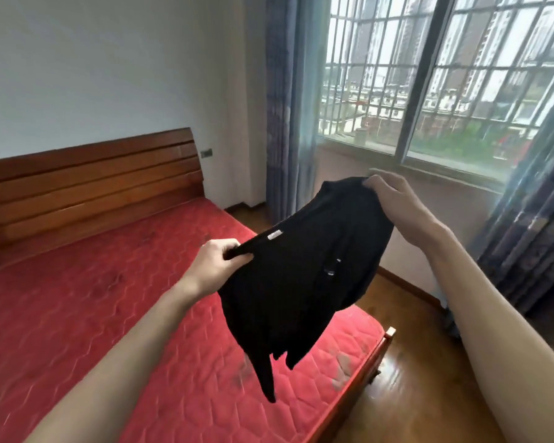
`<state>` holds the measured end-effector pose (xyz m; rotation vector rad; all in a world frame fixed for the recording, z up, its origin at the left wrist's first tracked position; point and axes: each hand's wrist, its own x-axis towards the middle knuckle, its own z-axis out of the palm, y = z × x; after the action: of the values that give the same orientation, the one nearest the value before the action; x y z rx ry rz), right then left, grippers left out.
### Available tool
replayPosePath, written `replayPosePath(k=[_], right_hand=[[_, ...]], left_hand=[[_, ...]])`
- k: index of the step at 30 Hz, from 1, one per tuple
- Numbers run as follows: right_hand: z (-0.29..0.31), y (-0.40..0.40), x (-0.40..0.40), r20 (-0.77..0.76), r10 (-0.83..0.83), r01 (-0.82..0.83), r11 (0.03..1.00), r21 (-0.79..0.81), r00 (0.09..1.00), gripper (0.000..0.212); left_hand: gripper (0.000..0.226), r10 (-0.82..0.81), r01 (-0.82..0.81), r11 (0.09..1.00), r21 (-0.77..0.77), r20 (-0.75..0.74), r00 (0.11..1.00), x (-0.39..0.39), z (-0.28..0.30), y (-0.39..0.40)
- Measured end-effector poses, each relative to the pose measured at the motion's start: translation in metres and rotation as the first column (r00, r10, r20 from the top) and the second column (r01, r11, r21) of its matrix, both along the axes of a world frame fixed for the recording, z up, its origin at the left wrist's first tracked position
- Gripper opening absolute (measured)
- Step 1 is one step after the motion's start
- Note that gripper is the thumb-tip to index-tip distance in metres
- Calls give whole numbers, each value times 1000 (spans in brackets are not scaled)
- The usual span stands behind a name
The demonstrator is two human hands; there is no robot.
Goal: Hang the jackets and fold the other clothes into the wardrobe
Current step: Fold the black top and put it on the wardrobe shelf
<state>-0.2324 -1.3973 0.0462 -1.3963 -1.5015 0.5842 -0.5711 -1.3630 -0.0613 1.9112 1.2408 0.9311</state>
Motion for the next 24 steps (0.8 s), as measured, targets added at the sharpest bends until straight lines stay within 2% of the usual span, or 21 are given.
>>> replayPosePath(k=[4,7,10,14,16,20,24], right_hand=[[-23,68,-13,68,184,-173,973,-150,981,36],[-32,119,-30,122,384,-345,904,-253,915,28],[-39,166,-47,159,488,-448,864,-231,858,22],[-44,230,-67,124,466,-465,885,-38,876,14],[-48,255,-82,139,458,-466,885,26,878,14],[-54,287,-123,334,402,-473,866,164,852,16],[-52,309,-162,568,249,-472,834,285,784,14]], left_hand=[[22,165,-162,985,57,-65,984,-39,12,42],[22,259,-249,964,93,-116,959,-59,24,68],[22,336,-309,939,149,-219,916,-75,39,89],[13,468,-380,882,279,-420,777,-111,51,102],[12,548,-429,835,344,-462,697,-131,54,103],[11,667,-545,745,385,-453,592,-172,50,98],[9,753,-667,654,357,-388,531,-210,43,100]])
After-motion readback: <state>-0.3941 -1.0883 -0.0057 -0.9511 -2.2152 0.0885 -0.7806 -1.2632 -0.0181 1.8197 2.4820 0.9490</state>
